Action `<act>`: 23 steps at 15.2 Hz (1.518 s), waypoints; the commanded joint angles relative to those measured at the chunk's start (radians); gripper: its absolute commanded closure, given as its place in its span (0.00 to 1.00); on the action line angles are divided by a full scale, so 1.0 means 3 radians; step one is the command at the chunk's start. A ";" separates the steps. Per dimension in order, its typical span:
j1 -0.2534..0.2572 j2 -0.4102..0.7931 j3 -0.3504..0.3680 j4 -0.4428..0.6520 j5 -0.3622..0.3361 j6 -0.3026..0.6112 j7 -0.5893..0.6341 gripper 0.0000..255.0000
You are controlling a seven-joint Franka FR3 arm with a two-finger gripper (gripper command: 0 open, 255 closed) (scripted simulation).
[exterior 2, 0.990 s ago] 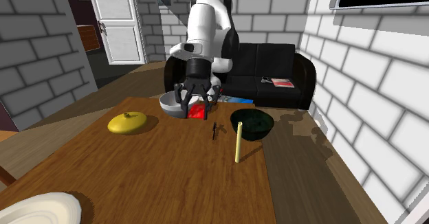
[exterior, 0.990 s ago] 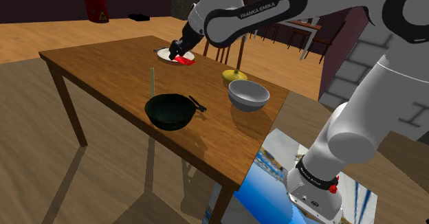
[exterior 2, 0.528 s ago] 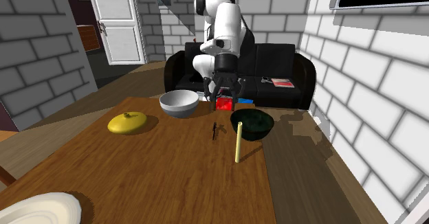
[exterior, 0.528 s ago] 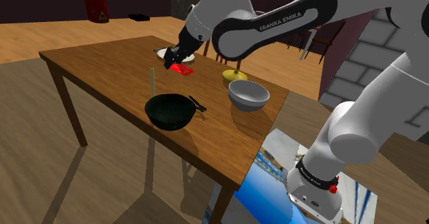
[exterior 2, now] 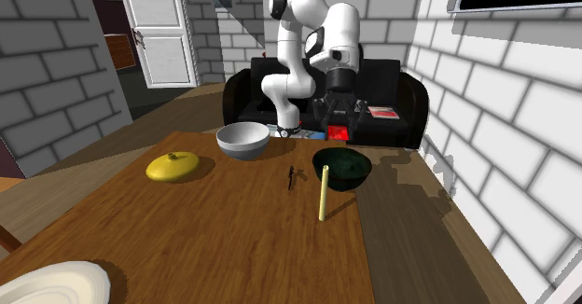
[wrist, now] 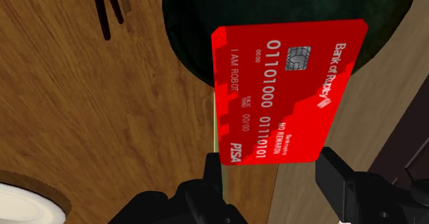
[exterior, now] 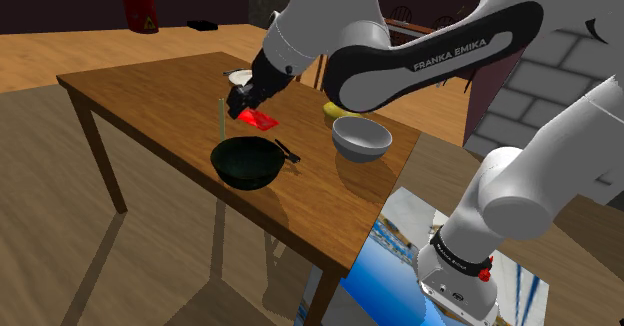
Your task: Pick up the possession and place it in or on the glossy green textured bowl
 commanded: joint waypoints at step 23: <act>-0.0288 0.0341 0.0299 -0.0311 -0.0687 0.0587 0.0699 0.00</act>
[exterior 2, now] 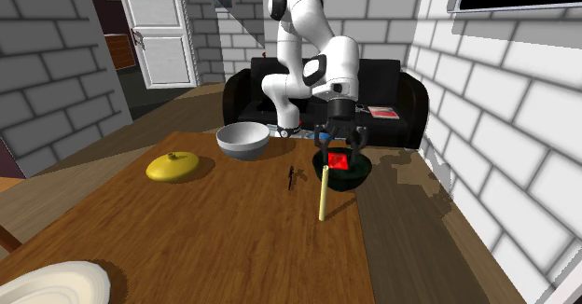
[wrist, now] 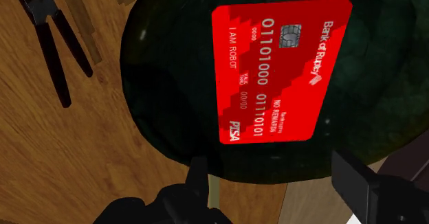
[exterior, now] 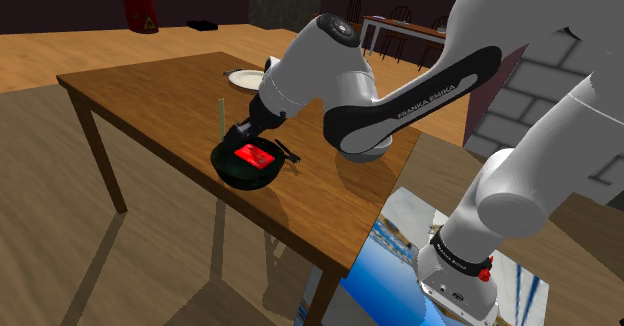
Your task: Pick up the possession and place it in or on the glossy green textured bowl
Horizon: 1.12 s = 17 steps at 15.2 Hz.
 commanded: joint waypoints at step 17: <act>0.0325 -0.0493 -0.0202 -0.0121 0.0580 -0.0321 -0.0427 0.00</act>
